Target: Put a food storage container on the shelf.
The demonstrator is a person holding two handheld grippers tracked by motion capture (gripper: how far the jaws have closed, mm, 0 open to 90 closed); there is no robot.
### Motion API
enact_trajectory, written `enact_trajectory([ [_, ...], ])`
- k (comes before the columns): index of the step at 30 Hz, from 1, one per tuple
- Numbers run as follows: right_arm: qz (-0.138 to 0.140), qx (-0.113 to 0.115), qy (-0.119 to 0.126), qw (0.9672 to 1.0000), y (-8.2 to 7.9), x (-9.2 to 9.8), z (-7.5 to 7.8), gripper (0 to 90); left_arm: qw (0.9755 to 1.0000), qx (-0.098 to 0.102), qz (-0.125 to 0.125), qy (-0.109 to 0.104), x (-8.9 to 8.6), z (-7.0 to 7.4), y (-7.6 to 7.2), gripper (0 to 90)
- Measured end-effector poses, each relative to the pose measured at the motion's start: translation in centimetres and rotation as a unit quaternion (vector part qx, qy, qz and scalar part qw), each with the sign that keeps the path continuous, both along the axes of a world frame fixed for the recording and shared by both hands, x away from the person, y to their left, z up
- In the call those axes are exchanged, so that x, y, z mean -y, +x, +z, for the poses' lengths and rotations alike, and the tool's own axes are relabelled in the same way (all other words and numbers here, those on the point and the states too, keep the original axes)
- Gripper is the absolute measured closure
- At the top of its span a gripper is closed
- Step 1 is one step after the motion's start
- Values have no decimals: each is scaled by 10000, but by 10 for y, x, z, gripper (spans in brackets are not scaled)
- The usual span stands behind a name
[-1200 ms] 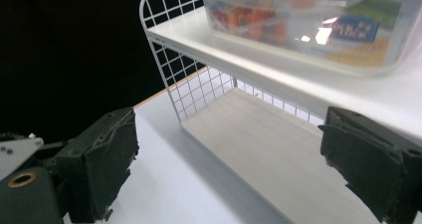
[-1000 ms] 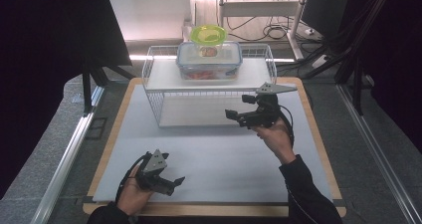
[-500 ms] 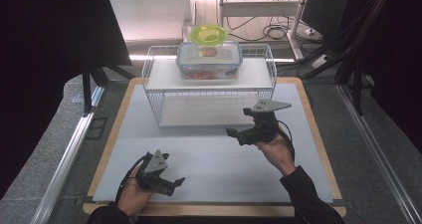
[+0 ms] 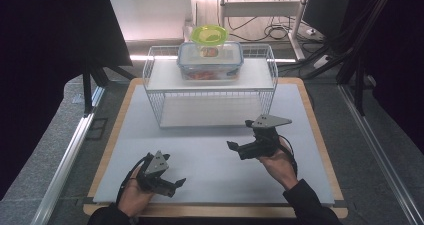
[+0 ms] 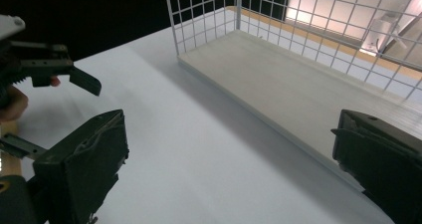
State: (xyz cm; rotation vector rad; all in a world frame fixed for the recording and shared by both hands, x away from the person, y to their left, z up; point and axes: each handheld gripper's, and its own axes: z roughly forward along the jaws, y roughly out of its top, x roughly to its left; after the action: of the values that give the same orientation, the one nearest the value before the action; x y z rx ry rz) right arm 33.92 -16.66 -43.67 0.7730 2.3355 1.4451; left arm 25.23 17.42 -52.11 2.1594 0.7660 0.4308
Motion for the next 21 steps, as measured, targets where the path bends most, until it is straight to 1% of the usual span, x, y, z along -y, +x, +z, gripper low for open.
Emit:
enact_trajectory([
  [6, -92, 79, -156, 9998, -9, 8, -9, 7, 10000, 2, 1, 13, 0, 0, 0, 34],
  [13, -278, 180, -282, 9991, -18, 25, -17, 7, 10000, -5, -4, 23, 1, -1, 0, 34],
  [17, -411, 185, -312, 9985, -20, 35, -21, 7, 10000, -2, -7, 33, 1, -1, 0, 34],
  [21, -522, 189, -402, 9976, -23, 44, -27, 7, 10000, 14, 3, 31, 1, -2, 0, 33],
])
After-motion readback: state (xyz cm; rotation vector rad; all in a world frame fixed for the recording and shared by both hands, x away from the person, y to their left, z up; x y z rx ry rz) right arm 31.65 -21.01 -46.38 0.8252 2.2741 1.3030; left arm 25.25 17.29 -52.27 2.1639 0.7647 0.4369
